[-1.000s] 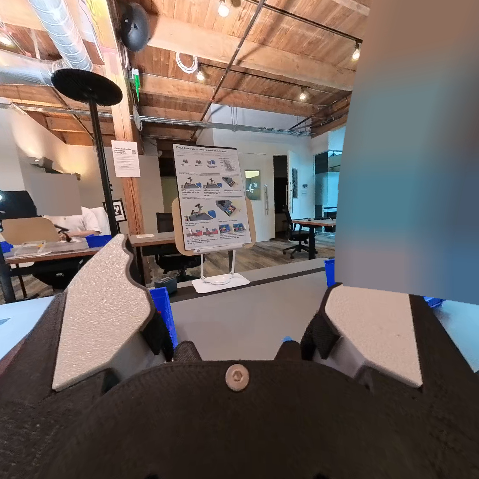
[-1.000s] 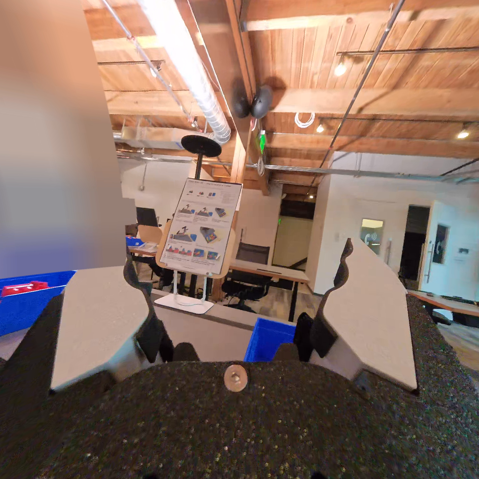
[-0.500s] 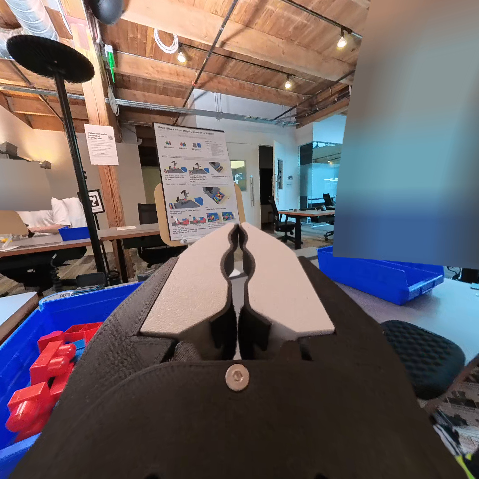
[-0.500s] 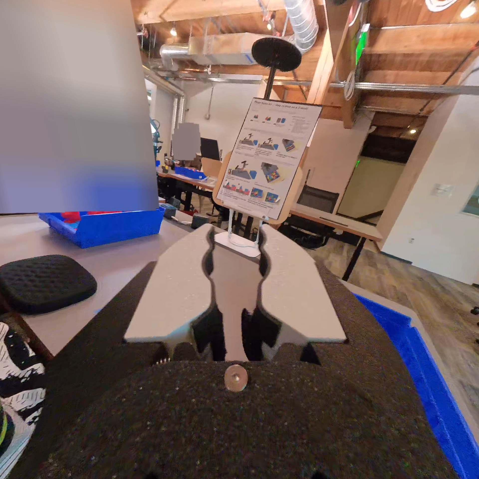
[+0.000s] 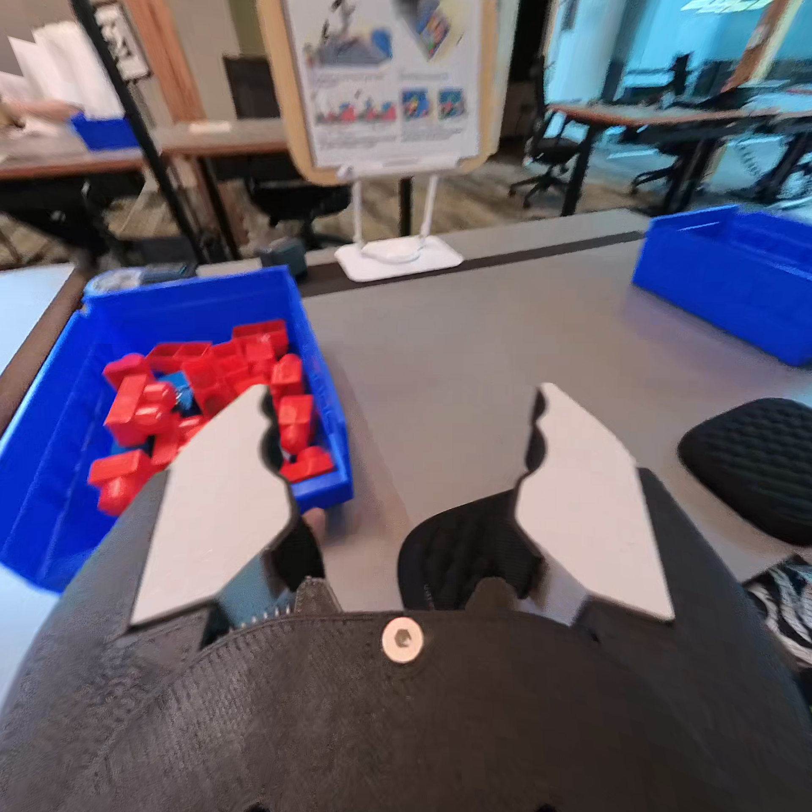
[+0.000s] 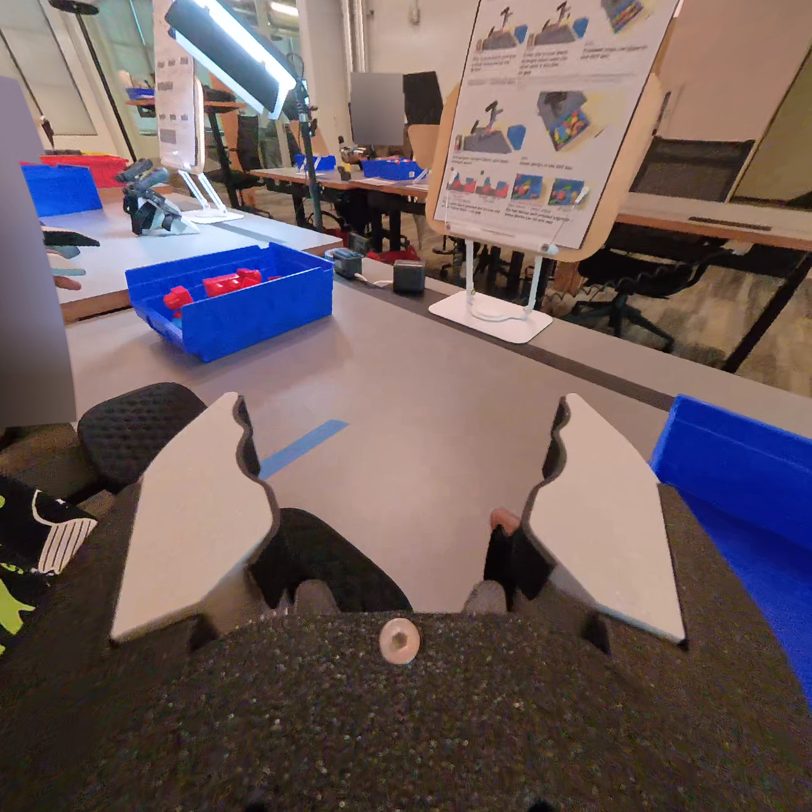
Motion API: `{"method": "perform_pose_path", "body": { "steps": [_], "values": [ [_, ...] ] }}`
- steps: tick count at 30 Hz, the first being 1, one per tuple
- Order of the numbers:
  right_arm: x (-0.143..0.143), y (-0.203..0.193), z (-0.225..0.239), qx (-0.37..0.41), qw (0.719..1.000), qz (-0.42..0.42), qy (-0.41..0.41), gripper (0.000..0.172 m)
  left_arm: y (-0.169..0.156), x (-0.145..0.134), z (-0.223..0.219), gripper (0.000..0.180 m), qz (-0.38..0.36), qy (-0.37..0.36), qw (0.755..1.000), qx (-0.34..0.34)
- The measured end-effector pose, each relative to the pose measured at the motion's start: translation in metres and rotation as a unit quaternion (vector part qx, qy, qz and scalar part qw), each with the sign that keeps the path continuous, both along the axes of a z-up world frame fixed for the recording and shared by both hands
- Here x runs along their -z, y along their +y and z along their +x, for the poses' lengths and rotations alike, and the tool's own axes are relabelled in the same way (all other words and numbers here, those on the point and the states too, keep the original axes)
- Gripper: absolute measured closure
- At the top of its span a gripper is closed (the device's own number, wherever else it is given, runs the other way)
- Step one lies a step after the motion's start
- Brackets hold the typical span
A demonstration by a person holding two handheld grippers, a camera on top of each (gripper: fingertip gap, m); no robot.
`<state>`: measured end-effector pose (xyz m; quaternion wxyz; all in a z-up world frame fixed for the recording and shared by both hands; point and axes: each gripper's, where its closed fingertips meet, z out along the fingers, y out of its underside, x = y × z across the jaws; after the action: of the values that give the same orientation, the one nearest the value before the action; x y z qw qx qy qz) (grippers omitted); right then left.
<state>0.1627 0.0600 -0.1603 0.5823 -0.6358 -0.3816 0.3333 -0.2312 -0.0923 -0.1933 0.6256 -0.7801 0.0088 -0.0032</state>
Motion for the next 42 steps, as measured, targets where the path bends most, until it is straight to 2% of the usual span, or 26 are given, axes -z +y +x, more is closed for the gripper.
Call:
{"method": "perform_pose_path", "body": {
  "steps": [2,5,10,15,21,29,32,34,37,42],
  "values": [
    [0.009,0.002,-0.015,-0.013,1.0,0.0,0.005,0.036,0.008,0.011,-0.024,0.052,-0.037,0.003,0.999,-0.037],
    [0.021,0.003,-0.037,-0.039,0.998,-0.006,0.044,0.037,0.026,0.015,-0.05,0.051,-0.056,0.003,0.997,-0.05],
    [0.051,-0.001,-0.076,-0.099,0.988,-0.049,0.11,0.044,0.072,0.027,-0.104,0.086,-0.116,-0.012,0.991,-0.069],
    [0.085,0.005,-0.095,-0.094,0.994,-0.039,0.049,0.046,0.118,0.062,-0.168,0.094,-0.219,-0.024,0.969,-0.116],
    [0.086,0.005,-0.098,-0.098,0.992,-0.053,0.063,0.048,0.15,0.104,-0.199,0.103,-0.32,-0.018,0.937,-0.139],
    [0.082,0.009,-0.088,-0.088,0.991,-0.059,0.086,0.048,0.163,0.135,-0.207,0.114,-0.371,-0.039,0.916,-0.149],
    [0.084,0.01,-0.086,-0.083,0.991,-0.06,0.083,0.048,0.162,0.143,-0.207,0.136,-0.381,-0.031,0.913,-0.142],
    [0.084,0.01,-0.085,-0.081,0.992,-0.055,0.077,0.047,0.16,0.141,-0.205,0.138,-0.382,-0.035,0.914,-0.135],
    [0.085,0.008,-0.088,-0.086,0.992,-0.053,0.072,0.048,0.163,0.121,-0.195,0.139,-0.324,-0.062,0.938,-0.106],
    [0.086,0.0,-0.098,-0.111,0.99,-0.058,0.067,0.052,0.163,0.048,-0.162,0.14,-0.138,-0.124,0.983,-0.015]
  ]
}}
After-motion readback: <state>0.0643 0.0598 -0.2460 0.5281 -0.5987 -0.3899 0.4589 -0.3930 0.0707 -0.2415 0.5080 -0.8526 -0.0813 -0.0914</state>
